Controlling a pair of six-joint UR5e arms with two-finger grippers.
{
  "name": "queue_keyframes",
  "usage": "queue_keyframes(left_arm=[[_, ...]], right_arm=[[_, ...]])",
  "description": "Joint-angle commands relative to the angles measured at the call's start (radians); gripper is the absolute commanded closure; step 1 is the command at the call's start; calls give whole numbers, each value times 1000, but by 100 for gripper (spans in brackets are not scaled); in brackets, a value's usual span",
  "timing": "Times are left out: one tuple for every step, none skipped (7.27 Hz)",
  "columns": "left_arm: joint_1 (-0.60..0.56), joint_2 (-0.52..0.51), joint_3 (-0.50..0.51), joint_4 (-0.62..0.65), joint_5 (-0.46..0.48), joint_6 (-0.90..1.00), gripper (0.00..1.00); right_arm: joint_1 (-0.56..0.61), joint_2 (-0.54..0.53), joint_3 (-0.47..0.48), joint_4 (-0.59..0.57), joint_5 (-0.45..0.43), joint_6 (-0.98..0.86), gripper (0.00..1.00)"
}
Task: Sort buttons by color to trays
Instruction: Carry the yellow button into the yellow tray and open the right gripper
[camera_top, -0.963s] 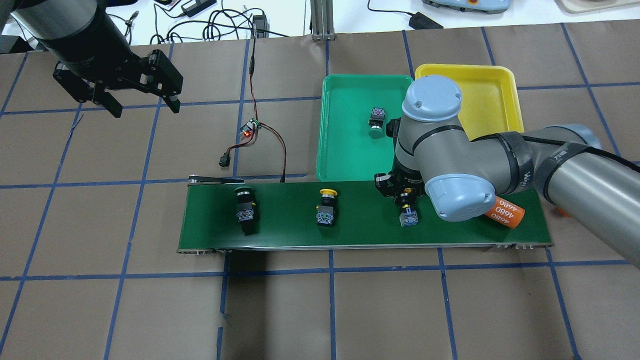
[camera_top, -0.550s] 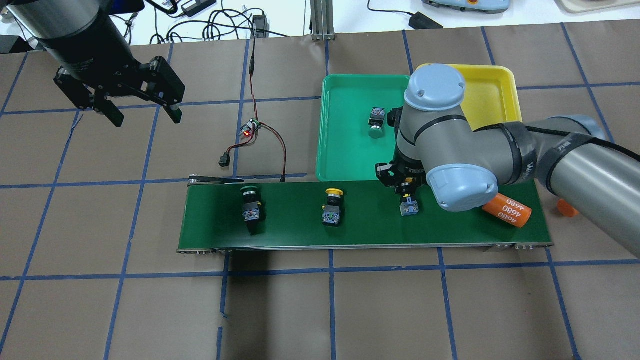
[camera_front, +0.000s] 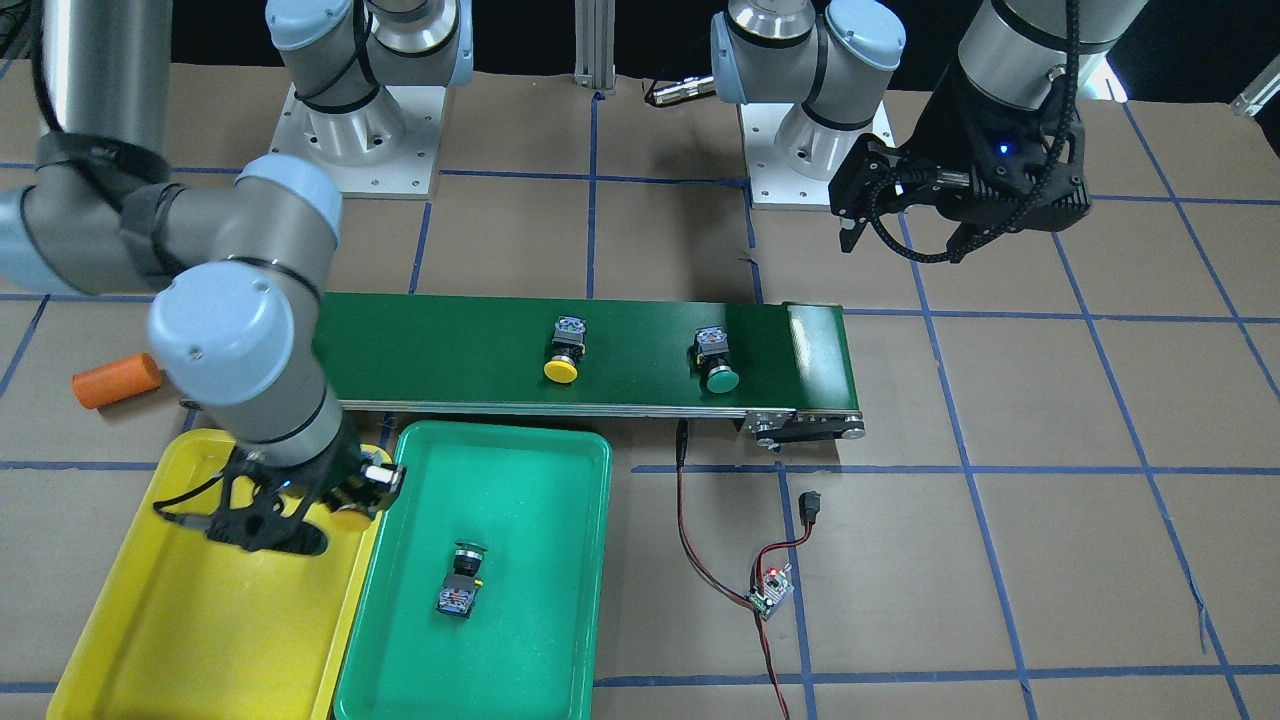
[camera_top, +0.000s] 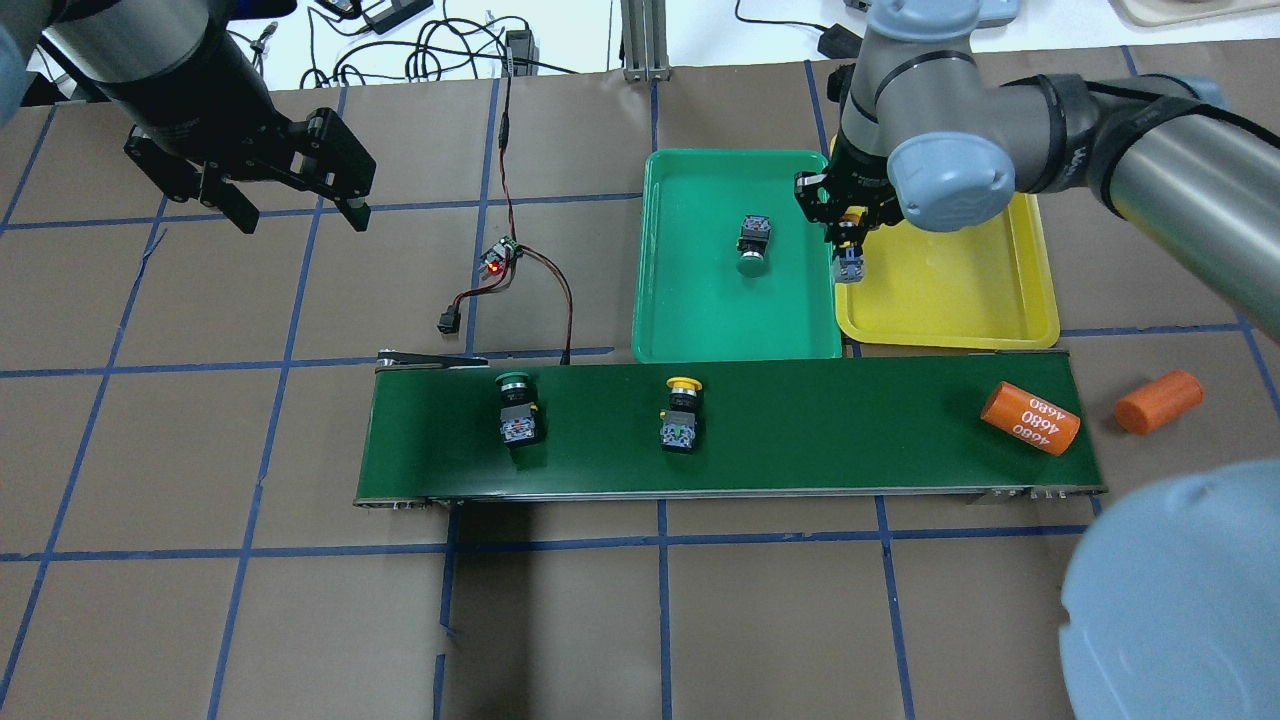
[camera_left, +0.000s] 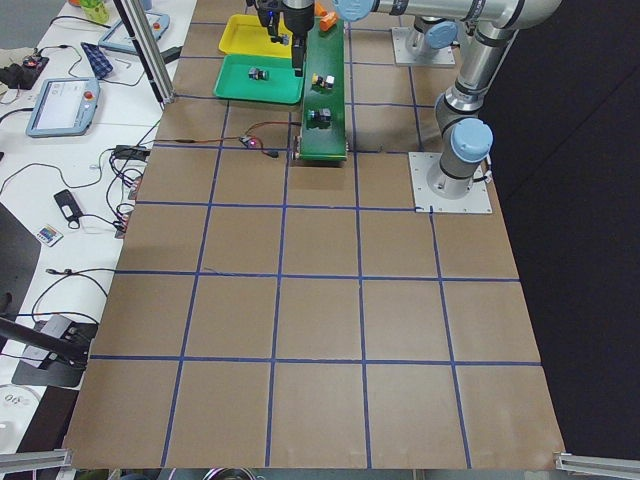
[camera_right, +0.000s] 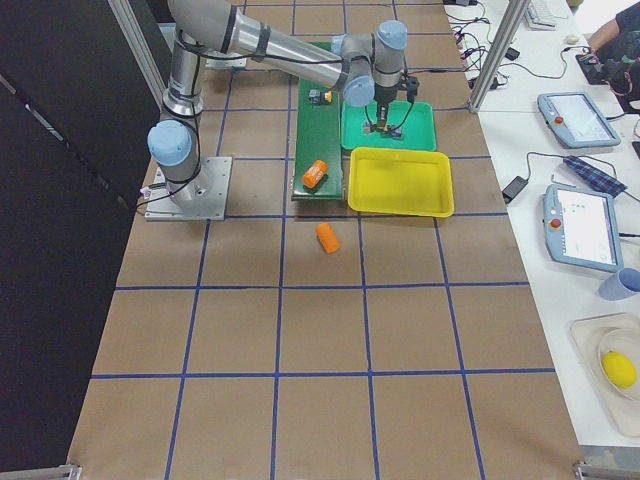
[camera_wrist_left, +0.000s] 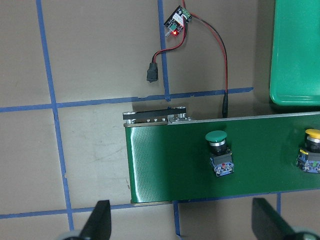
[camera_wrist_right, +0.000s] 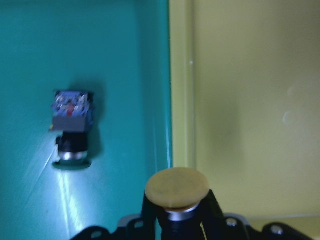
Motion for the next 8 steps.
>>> queue_keyframes(left_arm=[[4, -3, 1, 4, -15, -56, 0], [4, -5, 1, 4, -14, -86, 0], [3, -11, 3, 5, -14, -90, 0], [3, -14, 1, 5, -14, -92, 0], [3, -14, -3, 8, -14, -94, 0], [3, -17, -11, 32, -14, -94, 0], [3, -16, -16, 43, -14, -95, 0], [3, -16, -16, 43, -14, -95, 0]], right_arm=[[-94, 157, -169, 34, -1, -91, 100], [-136, 172, -170, 30, -1, -171, 100], [-162, 175, -166, 31, 2, -207, 100], [-165, 181, -164, 34, 1, -221, 99], [-165, 182, -164, 36, -2, -221, 85], [-164, 179, -164, 37, -1, -222, 80], [-164, 179, -160, 39, -3, -268, 47], [-162, 172, -138, 33, -4, -305, 33]])
